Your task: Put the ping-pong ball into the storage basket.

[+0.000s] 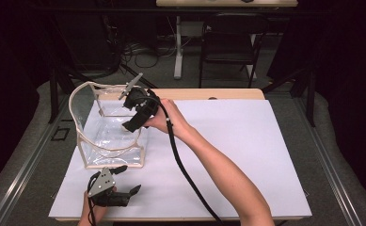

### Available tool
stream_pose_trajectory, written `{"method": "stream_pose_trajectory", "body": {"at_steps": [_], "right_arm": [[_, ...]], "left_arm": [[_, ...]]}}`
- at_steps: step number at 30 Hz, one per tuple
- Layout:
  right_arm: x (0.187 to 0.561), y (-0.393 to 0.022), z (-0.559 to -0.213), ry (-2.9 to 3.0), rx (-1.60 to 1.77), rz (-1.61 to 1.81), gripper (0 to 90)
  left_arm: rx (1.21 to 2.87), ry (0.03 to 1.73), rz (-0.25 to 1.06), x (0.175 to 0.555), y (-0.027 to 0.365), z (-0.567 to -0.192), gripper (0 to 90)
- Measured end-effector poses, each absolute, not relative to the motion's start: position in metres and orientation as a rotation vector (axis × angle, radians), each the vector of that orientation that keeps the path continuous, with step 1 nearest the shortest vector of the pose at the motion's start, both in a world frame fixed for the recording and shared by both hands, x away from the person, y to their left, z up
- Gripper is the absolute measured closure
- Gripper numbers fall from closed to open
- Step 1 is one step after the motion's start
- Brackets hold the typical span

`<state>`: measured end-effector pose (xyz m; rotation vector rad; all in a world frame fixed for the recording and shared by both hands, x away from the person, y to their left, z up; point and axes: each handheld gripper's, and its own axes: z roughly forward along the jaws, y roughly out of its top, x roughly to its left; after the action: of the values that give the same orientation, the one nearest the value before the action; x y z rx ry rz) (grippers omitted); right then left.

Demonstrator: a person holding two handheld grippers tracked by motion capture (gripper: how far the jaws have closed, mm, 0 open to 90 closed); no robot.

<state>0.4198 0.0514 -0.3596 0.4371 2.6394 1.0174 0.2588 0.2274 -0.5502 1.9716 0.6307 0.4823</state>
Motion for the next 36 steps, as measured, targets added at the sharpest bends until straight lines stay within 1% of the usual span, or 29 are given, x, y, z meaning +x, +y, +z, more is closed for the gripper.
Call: {"method": "stream_pose_trajectory", "body": {"at_steps": [15, 36], "right_arm": [[0.413, 0.016, -0.352, 2.616, 0.455, 1.040, 9.7], [0.406, -0.026, -0.374, 2.610, 0.517, 0.979, 5.6]], "left_arm": [[1.973, 0.629, 0.480, 0.259, 0.228, -0.551, 16.2], [1.976, 0.628, 0.482, 0.258, 0.228, -0.551, 16.2]]}}
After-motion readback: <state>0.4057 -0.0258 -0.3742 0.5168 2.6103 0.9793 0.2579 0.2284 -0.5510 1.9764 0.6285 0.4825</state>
